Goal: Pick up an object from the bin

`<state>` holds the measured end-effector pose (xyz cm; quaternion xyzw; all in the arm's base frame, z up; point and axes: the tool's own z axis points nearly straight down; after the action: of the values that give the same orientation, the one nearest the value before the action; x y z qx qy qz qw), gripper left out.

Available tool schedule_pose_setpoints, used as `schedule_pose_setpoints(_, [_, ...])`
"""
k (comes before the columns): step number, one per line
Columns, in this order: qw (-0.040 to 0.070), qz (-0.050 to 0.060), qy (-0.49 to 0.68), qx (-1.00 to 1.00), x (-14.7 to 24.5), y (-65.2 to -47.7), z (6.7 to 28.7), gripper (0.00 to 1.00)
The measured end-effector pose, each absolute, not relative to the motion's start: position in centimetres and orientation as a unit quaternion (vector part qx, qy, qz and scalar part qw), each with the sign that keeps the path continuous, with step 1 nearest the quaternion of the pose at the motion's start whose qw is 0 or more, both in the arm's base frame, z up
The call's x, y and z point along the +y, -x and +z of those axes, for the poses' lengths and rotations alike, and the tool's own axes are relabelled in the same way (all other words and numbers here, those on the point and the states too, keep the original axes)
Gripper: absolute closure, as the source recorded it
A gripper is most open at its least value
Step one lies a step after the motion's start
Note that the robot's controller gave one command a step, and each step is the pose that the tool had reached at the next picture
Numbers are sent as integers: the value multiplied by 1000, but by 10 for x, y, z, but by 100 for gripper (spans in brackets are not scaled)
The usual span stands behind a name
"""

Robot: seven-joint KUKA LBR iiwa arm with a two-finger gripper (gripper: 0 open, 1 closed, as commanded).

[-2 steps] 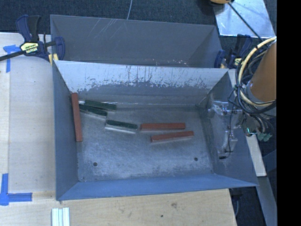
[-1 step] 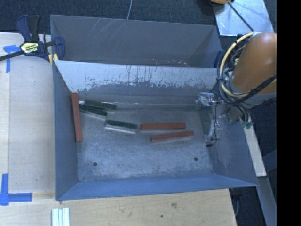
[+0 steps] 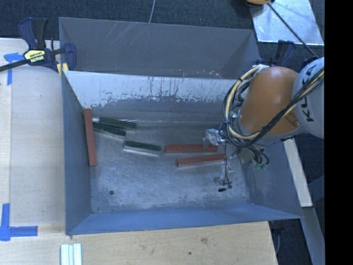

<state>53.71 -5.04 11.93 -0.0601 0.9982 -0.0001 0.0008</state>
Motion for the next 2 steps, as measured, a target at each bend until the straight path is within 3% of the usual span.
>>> schedule_pose_setpoints(1, [4, -1, 69, 998, -61, -571, 90, 0])
schedule_pose_setpoints(2, [3, 0, 97, 995, -31, -585, 70, 100])
